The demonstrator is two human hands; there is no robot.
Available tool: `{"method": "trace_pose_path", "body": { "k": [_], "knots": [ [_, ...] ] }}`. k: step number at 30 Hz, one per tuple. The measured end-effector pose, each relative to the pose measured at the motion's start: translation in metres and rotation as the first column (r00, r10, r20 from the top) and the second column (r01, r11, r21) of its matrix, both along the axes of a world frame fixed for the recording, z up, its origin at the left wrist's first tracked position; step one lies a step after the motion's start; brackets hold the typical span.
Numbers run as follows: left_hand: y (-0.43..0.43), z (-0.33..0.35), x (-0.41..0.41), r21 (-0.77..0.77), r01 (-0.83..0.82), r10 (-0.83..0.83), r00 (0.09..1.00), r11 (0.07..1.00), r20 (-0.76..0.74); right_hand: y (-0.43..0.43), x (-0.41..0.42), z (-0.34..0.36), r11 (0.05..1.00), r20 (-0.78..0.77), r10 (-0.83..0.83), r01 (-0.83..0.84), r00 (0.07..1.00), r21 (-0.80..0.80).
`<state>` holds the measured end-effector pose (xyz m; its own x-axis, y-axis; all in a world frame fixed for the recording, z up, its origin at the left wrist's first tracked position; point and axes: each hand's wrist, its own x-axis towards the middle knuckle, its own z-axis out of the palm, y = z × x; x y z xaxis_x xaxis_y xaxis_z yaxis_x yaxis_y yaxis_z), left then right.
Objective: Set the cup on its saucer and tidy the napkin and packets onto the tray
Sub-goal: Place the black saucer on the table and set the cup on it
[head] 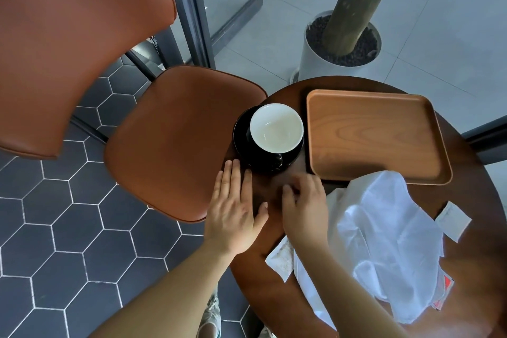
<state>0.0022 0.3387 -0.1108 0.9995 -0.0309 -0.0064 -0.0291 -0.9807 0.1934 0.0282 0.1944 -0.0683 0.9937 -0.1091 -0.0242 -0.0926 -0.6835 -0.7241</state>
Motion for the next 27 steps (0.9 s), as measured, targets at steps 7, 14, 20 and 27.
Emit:
{"method": "trace_pose_path", "body": {
  "k": [7, 14, 20, 27],
  "knots": [
    [0.002, -0.001, 0.0, -0.057, -0.021, 0.022, 1.0, 0.998, 0.01, -0.016, -0.02, -0.046, 0.848, 0.149, 0.303, -0.195, 0.941, -0.493],
    [0.001, 0.003, -0.001, -0.16, -0.044, 0.045, 0.999, 0.986, 0.007, -0.02, -0.026, -0.055, 0.836, 0.144, 0.313, -0.2, 0.939, -0.511],
    [-0.02, 0.038, 0.021, -0.466, -0.212, 0.296, 0.948, 0.859, 0.114, -0.02, -0.025, -0.055, 0.848, 0.149, 0.306, -0.198, 0.94, -0.492],
    [-0.046, 0.052, 0.047, -0.576, -0.359, 0.455, 0.89, 0.735, 0.025, -0.02, -0.025, -0.055, 0.85, 0.171, 0.314, -0.196, 0.934, -0.49]
  ]
}}
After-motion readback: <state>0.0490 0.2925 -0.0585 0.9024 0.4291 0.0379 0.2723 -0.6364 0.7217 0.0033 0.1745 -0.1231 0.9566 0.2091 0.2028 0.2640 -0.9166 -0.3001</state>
